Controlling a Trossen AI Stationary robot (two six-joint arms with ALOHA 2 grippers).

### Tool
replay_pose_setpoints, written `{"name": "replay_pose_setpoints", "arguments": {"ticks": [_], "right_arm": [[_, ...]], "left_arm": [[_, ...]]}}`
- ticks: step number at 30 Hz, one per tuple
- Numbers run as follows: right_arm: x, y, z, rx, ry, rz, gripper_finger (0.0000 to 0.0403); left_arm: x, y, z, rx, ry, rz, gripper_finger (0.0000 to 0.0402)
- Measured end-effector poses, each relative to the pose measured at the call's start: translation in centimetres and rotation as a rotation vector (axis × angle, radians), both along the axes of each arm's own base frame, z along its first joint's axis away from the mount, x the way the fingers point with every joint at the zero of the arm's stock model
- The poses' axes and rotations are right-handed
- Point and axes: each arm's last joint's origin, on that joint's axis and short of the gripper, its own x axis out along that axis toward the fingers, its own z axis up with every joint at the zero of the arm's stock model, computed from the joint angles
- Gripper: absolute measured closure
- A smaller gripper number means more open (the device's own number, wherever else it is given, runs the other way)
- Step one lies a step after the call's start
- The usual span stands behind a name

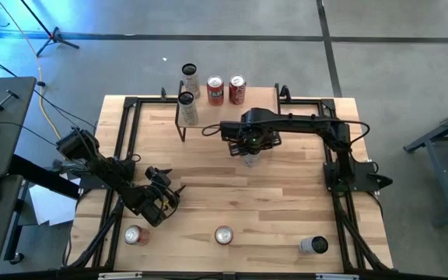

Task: Place canned beverage on shelf
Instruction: Put the white and blue soda can on the shelf

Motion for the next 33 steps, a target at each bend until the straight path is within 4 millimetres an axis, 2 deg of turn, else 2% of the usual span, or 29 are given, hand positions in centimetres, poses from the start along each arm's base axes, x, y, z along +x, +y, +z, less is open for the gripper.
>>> {"name": "replay_pose_setpoints", "arguments": {"ticks": [4,9,26,33], "right_arm": [[-0.16,0.01,0.01,0.0,0.009,-0.098,0.0145],[-0.16,0.03,0.01,0.002,0.002,-0.181,0.0144],[0.08,-0.03,-0.01,-0.019,-0.022,-0.189,0.0148],[0.22,-0.08,-0.01,-0.028,-0.03,-0.106,0.0145]], "left_arm": [[0.0,0.0,0.0,0.0,0.0,0.0,0.0002],[0.0,0.0,0.0,0.0,0.0,0.0,0.0002],[0.0,0.01,0.0,0.0,0.0,0.0,0.0002],[0.0,0.01,0.0,0.0,0.0,0.0,0.0002]]}}
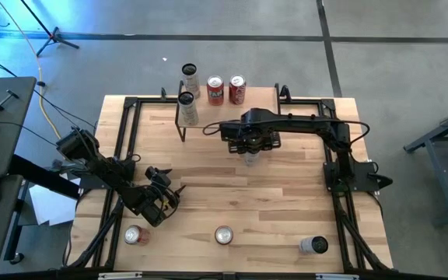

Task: Place canned beverage on shelf
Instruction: Put the white and blue soda can on the shelf

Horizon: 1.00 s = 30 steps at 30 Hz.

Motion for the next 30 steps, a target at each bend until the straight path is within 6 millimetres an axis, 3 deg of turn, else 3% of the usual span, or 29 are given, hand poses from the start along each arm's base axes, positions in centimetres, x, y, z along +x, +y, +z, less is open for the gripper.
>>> {"name": "replay_pose_setpoints", "arguments": {"ticks": [17,23,30], "right_arm": [[0.1,0.4,0.0,-0.005,-0.001,0.052,0.0067],[0.0,1.7,0.0,-0.001,0.026,0.083,0.0008],[-0.1,5.0,0.1,-0.084,0.033,0.06,0.0004]], "left_arm": [[0.0,0.0,0.0,0.0,0.0,0.0,0.0002],[0.0,0.0,0.0,0.0,0.0,0.0,0.0002],[0.0,0.0,0.0,0.0,0.0,0.0,0.0002]]}}
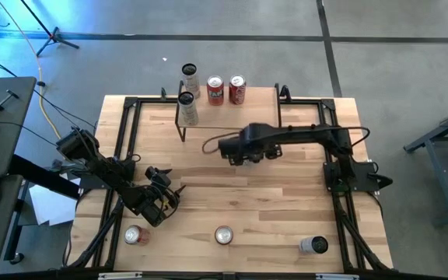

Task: Place canned beverage on shelf
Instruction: Put the white and blue soda can on the shelf

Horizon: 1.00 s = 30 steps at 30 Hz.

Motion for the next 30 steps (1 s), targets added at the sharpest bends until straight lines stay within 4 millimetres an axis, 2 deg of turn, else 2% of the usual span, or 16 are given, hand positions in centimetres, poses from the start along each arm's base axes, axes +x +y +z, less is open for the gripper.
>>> {"name": "replay_pose_setpoints", "arguments": {"ticks": [9,12,20,26,30], "right_arm": [[-0.9,7.1,0.2,-0.319,-0.11,-0.052,0.0003],[-1.0,8.8,-0.9,-0.415,-0.144,-0.062,0.0003],[-2.2,10.1,-6.8,-0.646,-0.195,-0.067,0.0004],[-4.0,11.3,-10.0,-0.803,-0.312,-0.071,0.0004],[-5.1,11.4,-12.2,-0.887,-0.402,-0.066,0.0004]], "left_arm": [[0.0,0.0,0.0,0.0,0.0,0.0,0.0002],[0.0,0.0,0.0,0.0,0.0,0.0,0.0002],[0.0,0.0,0.0,-0.004,-0.004,0.0,0.0002],[0.0,0.0,0.0,-0.004,-0.005,0.0,0.0002],[0.0,0.0,0.0,-0.004,-0.004,0.0,0.0002]]}}
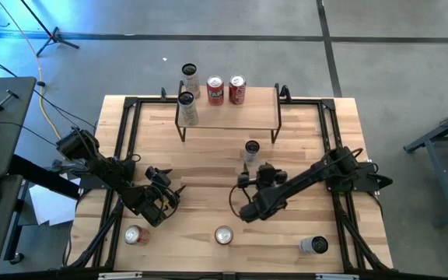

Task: Place canned beverage on shelf
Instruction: Put the white and blue soda can on the shelf

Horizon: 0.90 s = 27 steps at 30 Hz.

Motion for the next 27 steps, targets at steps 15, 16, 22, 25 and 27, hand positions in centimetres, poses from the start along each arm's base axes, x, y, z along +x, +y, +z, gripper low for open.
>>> {"name": "replay_pose_setpoints", "arguments": {"ticks": [15,16,22,25,27], "right_arm": [[-0.7,-1.2,-3.4,-0.161,-0.088,0.071,0.0004],[-0.6,-1.3,-3.4,-0.163,-0.083,0.072,0.0004],[0.5,-2.4,-3.4,-0.198,-0.066,0.074,0.0004],[0.9,-3.2,-3.4,-0.203,-0.044,0.063,0.0004],[1.2,-3.6,-3.5,-0.201,-0.034,0.055,0.0004]], "left_arm": [[0.0,0.0,0.0,-0.001,-0.001,0.0,0.0002],[0.0,0.0,0.0,-0.001,-0.001,0.0,0.0002],[0.0,0.0,0.0,0.0,-0.002,0.0,0.0002],[0.0,0.0,0.0,0.0,-0.002,0.0,0.0002],[0.0,0.0,0.0,0.0,-0.001,0.0,0.0002]]}}
